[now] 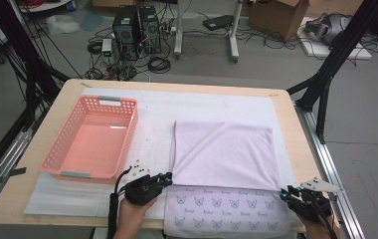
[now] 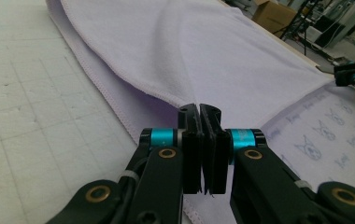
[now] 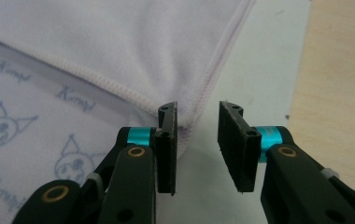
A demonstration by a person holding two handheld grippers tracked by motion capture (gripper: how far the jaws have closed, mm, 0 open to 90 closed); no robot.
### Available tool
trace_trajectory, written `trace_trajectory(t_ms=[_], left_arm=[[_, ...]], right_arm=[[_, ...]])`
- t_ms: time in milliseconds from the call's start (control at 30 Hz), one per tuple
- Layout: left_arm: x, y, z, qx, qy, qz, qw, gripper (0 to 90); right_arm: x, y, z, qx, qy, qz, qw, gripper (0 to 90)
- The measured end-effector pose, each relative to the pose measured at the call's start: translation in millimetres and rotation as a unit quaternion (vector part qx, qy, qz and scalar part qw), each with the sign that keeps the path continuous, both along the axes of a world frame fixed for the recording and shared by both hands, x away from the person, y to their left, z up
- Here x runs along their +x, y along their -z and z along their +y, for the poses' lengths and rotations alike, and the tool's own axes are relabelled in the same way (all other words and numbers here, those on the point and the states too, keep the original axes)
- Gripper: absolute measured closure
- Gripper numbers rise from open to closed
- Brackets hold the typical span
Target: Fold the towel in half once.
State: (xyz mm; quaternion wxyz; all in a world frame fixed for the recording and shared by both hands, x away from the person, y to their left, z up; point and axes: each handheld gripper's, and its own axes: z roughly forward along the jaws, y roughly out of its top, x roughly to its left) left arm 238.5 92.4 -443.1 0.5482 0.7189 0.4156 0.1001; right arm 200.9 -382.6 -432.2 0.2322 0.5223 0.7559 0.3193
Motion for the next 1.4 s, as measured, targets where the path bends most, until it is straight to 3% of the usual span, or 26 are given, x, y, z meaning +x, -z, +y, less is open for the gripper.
trace_trajectory(t_ms=[100,200,300,400,467,600,667,800,867,933,1067,1200,1367,1400], left_arm=[[-0.2,-0.3,0.2,-0.004,-0.002,-0.002,1.0000,87.1],[-0.3,-0.3,-0.4,-0.005,0.000,-0.002,1.0000,87.0],[-0.4,-0.4,-0.6,-0.006,0.001,-0.002,1.0000,87.0],[-0.5,-0.4,-1.0,-0.007,0.002,-0.002,1.0000,87.0],[-0.6,-0.1,-2.6,-0.006,0.004,-0.002,1.0000,87.0],[-0.3,-0.1,-4.4,-0.004,0.005,-0.004,1.0000,86.9],[-0.6,-0.7,-3.6,-0.006,0.005,-0.006,1.0000,86.9],[-0.4,-1.2,-3.2,-0.009,0.003,-0.007,0.9999,86.9],[-0.3,-1.3,-3.3,-0.008,0.003,-0.009,0.9999,87.0],[-0.2,-1.3,-2.8,-0.009,0.002,-0.009,0.9999,87.0],[-0.7,-2.8,-1.0,-0.010,0.001,-0.011,0.9999,87.0],[-2.0,-5.2,-0.5,-0.007,0.003,-0.017,0.9998,87.0],[-4.3,-5.2,-2.0,0.008,0.006,-0.024,0.9997,87.1],[-4.6,-5.2,-2.6,0.010,0.006,-0.025,0.9996,87.1]], right_arm=[[-5.5,-14.0,1.0,0.022,-0.008,-0.038,0.9990,63.8],[-5.4,-16.5,9.5,0.036,-0.030,-0.041,0.9980,63.3],[2.9,-4.6,22.5,0.015,-0.046,-0.014,0.9987,65.7],[15.7,8.2,25.0,-0.012,-0.039,0.003,0.9992,73.1],[19.7,9.7,24.1,-0.014,-0.034,0.001,0.9993,77.7],[21.1,8.1,28.3,-0.040,-0.034,-0.008,0.9986,78.3],[20.1,6.2,26.7,-0.035,-0.031,-0.028,0.9985,67.8],[17.3,1.9,23.6,-0.018,-0.026,-0.043,0.9986,70.0],[16.7,0.5,24.1,-0.012,-0.040,-0.043,0.9982,74.9],[16.9,0.6,25.9,-0.009,-0.055,-0.036,0.9978,81.5],[18.9,3.1,26.6,-0.014,-0.057,-0.028,0.9979,89.3],[14.7,-3.1,24.3,0.003,-0.054,-0.044,0.9975,89.6],[5.1,-11.4,19.4,0.026,-0.062,-0.046,0.9966,89.1],[3.7,-11.9,19.1,0.032,-0.067,-0.042,0.9963,81.8]])
